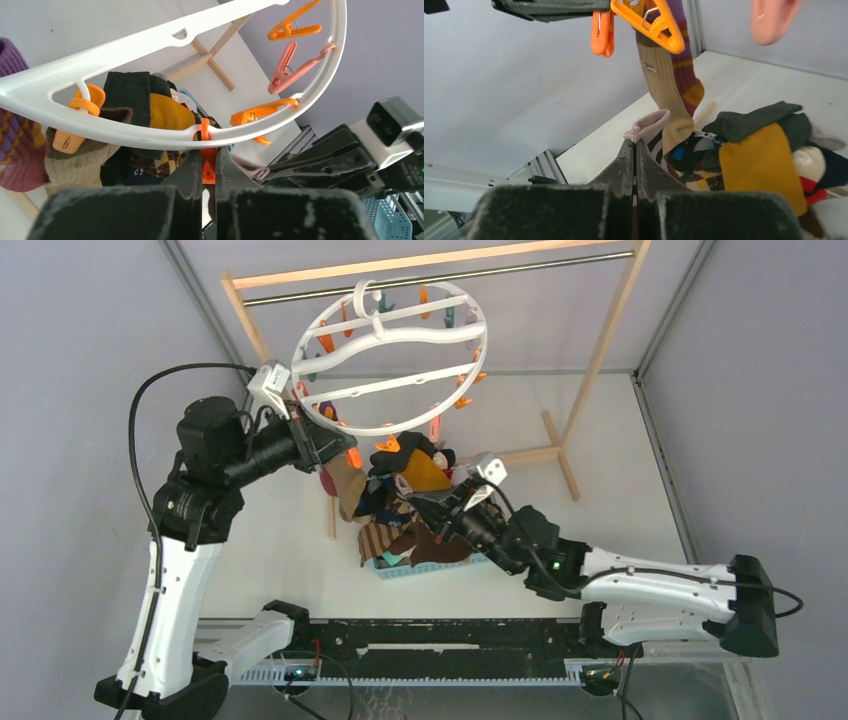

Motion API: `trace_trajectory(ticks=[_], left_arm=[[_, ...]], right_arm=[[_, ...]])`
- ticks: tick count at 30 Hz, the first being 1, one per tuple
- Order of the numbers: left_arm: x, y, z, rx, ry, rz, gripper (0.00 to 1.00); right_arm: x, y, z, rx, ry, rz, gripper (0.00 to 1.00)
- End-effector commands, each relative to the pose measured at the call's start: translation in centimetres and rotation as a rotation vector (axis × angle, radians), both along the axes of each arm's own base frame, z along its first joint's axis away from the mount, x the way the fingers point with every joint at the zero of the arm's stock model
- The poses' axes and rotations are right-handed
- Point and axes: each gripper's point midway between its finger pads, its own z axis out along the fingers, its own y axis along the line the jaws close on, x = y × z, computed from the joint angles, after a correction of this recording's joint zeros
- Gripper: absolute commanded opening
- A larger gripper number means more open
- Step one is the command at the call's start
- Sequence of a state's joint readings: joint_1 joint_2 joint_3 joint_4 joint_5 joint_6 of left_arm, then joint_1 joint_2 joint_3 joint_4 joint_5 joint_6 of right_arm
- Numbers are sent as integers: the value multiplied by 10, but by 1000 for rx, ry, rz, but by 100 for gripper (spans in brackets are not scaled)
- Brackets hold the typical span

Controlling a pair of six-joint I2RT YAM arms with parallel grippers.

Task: Clip the socks to the hanger
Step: Clamp the sock onto the hanger.

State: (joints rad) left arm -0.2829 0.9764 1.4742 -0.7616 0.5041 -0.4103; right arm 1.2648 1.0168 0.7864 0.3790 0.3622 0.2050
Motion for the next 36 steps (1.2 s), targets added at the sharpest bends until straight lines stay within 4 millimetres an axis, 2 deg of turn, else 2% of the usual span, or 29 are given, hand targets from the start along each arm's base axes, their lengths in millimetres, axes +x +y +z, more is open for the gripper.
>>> trace_trajectory(ticks=[1, 3, 7, 13, 29, 36], left_arm=[[-7, 2, 22, -50, -59, 14, 0], [-5, 3, 20, -55, -50, 31, 0], [-3, 6, 19, -55, -55, 55, 0], [0, 11, 15, -42, -63, 87, 0], [7, 11, 12, -47, -51, 104, 0], [8, 10, 11, -52, -45, 105, 0]], right_arm=[[1, 22, 51, 173, -27, -14, 0], [7, 38, 45, 161, -29, -48, 0], [16, 54, 51, 161, -53, -134, 0], [16, 74, 55, 142, -96, -151, 0], [10, 90, 60, 116, -136, -98, 0], [11, 90, 65, 116, -154, -98, 0]])
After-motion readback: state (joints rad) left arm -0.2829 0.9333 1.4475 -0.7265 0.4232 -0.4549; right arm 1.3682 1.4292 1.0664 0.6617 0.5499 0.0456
